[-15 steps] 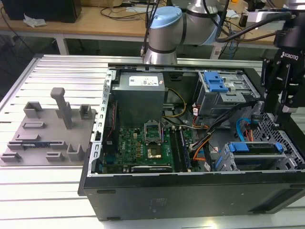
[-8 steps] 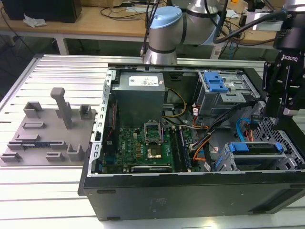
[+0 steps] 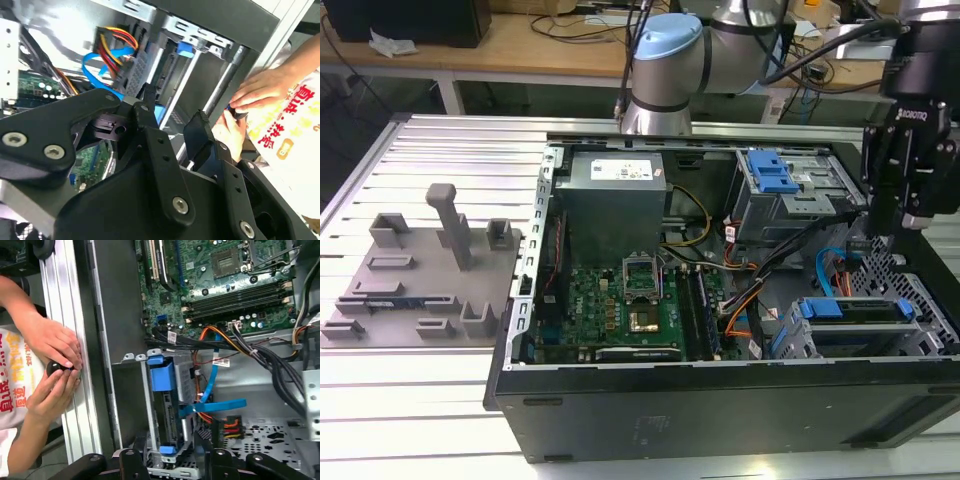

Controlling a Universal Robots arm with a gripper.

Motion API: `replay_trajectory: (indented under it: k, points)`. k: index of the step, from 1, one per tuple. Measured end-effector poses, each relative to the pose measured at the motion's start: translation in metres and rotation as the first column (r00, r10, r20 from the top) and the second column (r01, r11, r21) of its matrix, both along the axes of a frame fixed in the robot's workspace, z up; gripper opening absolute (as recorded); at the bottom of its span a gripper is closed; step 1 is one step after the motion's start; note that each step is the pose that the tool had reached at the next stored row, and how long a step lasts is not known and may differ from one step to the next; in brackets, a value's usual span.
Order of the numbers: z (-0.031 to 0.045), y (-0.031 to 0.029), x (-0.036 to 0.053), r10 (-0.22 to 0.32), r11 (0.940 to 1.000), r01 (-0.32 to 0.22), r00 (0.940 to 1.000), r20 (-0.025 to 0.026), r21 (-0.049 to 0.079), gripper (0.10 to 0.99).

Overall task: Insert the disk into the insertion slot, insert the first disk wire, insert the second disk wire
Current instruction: 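Insert the first disk wire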

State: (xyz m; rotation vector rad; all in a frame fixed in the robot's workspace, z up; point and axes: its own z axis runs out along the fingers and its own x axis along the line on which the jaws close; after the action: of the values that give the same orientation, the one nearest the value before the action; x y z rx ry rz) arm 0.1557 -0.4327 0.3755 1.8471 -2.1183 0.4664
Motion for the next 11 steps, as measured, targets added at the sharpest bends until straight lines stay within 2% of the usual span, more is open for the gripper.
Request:
replay_trajectory:
  k: [2, 4, 6, 8, 10, 11]
  points:
    - [-0.0015, 0.0066, 0.0, 0.005, 1.0, -0.005, 1.0, 0.0044, -0.002, 0.502]
    - [-0.0024, 0.0125, -0.0001, 0.009, 0.9999, -0.009, 0.9999, 0.0113, -0.005, 0.502]
    - [-0.0033, 0.0172, -0.0012, 0.011, 0.9999, -0.01, 0.9996, 0.0255, -0.007, 0.502]
    - [-0.0052, 0.0178, -0.0069, 0.011, 0.9999, -0.01, 0.9992, 0.0386, -0.007, 0.502]
    - [-0.0071, 0.0189, -0.0086, 0.01, 0.9999, -0.01, 0.999, 0.0443, -0.007, 0.502]
    - [-0.0084, 0.0218, -0.0086, 0.01, 0.9999, -0.01, 0.999, 0.0445, -0.008, 0.502]
